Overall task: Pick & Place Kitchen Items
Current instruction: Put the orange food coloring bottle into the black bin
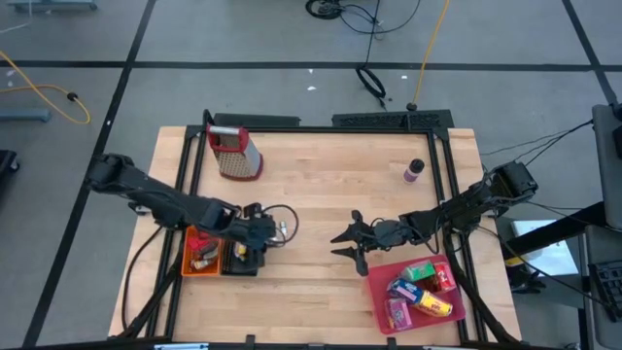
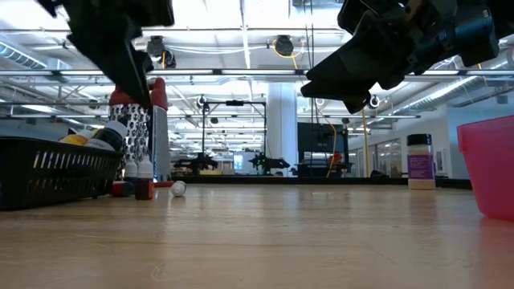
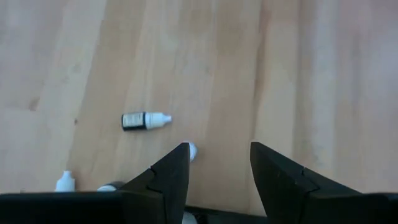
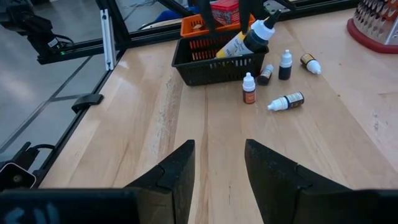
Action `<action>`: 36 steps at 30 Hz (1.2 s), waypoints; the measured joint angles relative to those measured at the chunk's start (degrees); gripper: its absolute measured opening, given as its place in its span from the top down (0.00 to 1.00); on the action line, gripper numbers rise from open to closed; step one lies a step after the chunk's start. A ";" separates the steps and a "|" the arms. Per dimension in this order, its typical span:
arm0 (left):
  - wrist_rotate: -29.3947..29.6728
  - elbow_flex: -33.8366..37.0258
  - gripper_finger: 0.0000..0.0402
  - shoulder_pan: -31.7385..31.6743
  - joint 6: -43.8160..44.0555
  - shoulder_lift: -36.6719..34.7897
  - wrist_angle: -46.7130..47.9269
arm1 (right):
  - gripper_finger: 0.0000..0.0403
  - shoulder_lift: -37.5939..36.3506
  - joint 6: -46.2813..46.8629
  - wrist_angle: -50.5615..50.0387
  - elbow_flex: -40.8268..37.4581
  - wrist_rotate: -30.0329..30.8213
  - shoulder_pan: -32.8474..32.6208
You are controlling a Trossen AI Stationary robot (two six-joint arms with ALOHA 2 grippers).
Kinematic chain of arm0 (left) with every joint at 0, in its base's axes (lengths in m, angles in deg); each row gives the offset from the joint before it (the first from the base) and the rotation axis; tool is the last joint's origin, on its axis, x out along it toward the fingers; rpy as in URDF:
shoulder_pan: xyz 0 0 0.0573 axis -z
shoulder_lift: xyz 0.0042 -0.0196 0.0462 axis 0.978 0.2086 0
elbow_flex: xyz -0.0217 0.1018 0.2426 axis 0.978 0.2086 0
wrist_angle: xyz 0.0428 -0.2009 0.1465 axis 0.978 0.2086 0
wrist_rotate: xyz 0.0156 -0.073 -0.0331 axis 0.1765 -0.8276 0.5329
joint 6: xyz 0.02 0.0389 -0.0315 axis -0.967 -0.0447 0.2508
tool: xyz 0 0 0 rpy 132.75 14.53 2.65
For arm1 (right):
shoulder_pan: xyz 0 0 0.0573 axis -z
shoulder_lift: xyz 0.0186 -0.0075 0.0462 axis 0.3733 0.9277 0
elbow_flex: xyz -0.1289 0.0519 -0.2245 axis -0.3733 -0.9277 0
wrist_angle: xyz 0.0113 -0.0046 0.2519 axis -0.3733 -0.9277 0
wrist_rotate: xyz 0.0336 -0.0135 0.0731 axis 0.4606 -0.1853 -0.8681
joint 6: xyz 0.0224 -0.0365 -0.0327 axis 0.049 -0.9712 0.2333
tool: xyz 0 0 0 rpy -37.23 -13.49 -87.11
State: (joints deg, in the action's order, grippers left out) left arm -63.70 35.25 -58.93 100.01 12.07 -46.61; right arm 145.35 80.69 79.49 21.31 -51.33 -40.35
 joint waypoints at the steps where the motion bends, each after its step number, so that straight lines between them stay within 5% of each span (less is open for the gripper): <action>1: -0.07 0.02 0.58 -0.41 -0.53 0.93 0.12 | 0.67 0.00 0.00 0.00 0.00 0.00 0.00; 30: -0.11 0.00 0.58 -4.40 -7.26 12.79 -0.15 | 0.67 0.02 -0.02 -0.02 0.00 0.02 0.00; 36: -1.61 0.00 0.70 -4.38 -7.32 12.79 -0.10 | 0.67 0.02 -0.03 -0.02 0.00 0.04 0.00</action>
State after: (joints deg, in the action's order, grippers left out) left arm -65.30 35.25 -63.31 92.68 24.87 -46.72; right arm 145.37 80.66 79.46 21.31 -51.29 -40.35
